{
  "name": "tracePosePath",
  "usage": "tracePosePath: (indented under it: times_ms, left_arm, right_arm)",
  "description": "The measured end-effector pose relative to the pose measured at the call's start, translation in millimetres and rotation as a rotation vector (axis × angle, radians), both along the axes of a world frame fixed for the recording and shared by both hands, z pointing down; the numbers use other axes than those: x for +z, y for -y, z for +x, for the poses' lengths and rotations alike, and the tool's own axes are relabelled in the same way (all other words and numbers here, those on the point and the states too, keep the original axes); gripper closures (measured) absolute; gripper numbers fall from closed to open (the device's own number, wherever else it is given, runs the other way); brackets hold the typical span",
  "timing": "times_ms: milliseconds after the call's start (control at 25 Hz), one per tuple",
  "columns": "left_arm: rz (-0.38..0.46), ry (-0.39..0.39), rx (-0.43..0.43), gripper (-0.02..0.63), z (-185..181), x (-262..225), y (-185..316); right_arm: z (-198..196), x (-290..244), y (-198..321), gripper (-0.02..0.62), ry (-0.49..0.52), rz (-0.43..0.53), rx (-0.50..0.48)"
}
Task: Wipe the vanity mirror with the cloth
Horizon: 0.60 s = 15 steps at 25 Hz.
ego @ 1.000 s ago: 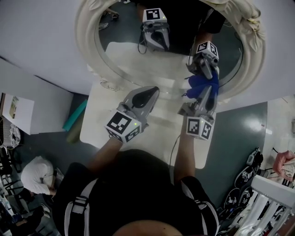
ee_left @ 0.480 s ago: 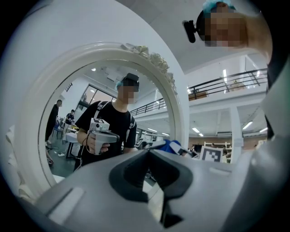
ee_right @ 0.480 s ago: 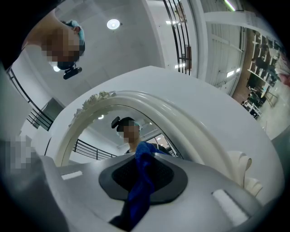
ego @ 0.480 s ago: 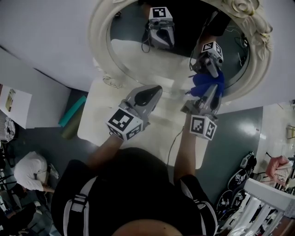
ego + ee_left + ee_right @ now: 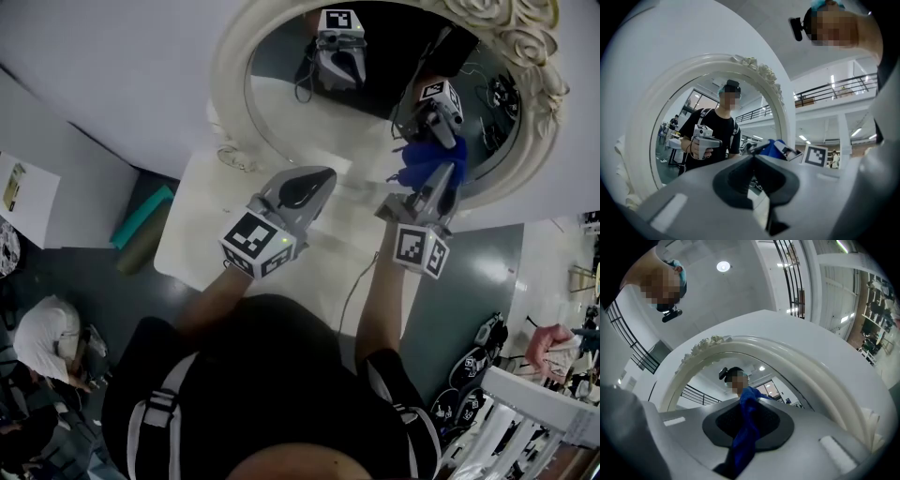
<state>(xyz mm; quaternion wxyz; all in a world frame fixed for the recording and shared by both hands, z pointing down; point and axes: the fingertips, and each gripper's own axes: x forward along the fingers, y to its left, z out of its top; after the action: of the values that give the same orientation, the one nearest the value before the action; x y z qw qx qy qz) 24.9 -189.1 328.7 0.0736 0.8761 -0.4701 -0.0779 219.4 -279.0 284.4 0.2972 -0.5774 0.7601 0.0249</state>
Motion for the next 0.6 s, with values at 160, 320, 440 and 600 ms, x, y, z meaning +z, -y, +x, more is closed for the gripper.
tracePosePath:
  times_ms: [160, 320, 440, 600]
  left_arm:
    - [0.008, -0.008, -0.003, 0.597, 0, 0, -5]
    - [0.014, -0.014, -0.001, 0.597, 0, 1, -6]
    - [0.020, -0.023, 0.002, 0.597, -1, 3, -9]
    - [0.022, -0.028, 0.007, 0.597, -3, 2, -16]
  right_arm:
    - [2, -7, 0, 0.555, -0.008, 0.004, -0.005]
    - [3, -15, 1, 0.555, -0.016, 0.005, -0.007]
    - [2, -18, 0, 0.555, -0.023, 0.010, -0.008]
    - [-4, -28, -4, 0.555, -0.044, 0.021, -0.006]
